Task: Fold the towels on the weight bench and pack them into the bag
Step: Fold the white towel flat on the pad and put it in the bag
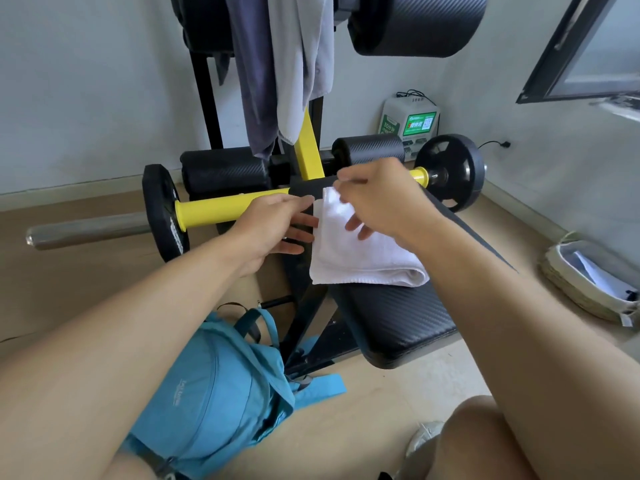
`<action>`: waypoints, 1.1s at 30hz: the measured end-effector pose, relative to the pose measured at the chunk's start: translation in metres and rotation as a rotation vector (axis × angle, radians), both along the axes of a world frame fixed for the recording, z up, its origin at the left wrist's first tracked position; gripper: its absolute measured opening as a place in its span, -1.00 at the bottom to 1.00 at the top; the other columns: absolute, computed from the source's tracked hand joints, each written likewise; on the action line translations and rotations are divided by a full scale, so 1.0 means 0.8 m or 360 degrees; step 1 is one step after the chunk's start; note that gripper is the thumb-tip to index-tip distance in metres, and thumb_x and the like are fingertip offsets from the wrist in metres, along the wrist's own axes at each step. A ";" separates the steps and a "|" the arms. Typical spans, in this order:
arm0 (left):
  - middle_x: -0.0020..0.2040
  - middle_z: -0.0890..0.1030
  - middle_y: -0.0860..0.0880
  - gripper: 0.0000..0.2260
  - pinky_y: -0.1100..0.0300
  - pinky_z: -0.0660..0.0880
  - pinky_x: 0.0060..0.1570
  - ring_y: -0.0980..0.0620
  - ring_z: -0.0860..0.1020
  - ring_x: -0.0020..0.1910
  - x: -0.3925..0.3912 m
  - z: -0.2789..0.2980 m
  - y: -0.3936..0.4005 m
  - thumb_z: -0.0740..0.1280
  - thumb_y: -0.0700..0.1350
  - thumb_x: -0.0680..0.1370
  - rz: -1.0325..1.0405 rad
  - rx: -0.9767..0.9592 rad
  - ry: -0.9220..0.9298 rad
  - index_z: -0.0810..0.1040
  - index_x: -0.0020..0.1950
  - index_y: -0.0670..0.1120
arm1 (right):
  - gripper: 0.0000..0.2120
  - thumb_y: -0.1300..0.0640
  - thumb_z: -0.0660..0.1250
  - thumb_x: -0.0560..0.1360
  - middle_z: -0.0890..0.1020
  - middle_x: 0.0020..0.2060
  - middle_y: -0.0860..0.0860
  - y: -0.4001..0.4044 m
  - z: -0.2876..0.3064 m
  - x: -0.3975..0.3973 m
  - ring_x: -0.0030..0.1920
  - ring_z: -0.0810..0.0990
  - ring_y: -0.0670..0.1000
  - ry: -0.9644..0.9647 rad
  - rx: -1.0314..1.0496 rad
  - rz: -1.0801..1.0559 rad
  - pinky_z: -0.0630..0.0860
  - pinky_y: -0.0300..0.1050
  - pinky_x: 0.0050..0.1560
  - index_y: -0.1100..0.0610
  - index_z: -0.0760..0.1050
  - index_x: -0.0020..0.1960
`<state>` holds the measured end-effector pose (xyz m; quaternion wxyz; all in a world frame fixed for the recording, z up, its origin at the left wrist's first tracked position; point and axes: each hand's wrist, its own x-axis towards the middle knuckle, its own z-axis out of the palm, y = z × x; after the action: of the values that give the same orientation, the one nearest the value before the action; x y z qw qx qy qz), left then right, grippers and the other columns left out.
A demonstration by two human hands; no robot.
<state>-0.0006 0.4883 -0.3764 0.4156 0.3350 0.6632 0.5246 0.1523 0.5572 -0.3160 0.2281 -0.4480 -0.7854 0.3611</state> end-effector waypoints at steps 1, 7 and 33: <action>-0.01 0.75 -0.07 -0.78 0.16 0.50 -0.31 0.00 0.64 -0.20 0.002 -0.001 0.001 0.37 0.09 0.61 0.0010 -0.0019 0.0038 0.61 0.14 -0.03 | -0.68 0.18 0.27 0.60 0.70 -0.04 0.01 0.007 -0.001 0.005 -0.32 0.72 0.06 0.0038 0.0076 -0.0050 0.63 -0.12 -0.39 0.06 0.58 0.32; -0.09 0.68 0.01 -0.69 0.17 0.36 -0.31 0.05 0.57 -0.24 0.024 0.005 0.002 0.46 0.14 0.52 0.0042 -0.0059 0.0301 0.57 0.18 0.04 | -0.65 0.07 0.35 0.55 0.68 0.07 -0.13 0.033 -0.016 0.036 0.20 0.57 0.01 -0.0436 0.0485 -0.0119 0.53 -0.03 0.15 -0.05 0.57 0.32; 0.62 0.21 0.10 -0.58 0.17 0.18 0.51 0.12 0.19 0.57 0.038 -0.002 -0.006 0.26 -0.08 0.67 -0.0238 0.0323 0.1523 0.39 0.54 0.02 | -0.41 -0.21 -0.06 0.69 -0.01 0.65 -0.04 0.022 -0.060 0.042 0.63 -0.20 0.07 -0.0918 0.0496 0.0360 -0.19 0.06 0.60 -0.02 -0.02 0.66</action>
<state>0.0294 0.4836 -0.3777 0.0665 0.6238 0.6994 0.3426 0.1855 0.5750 -0.3639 0.0209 -0.4015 -0.9079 0.1182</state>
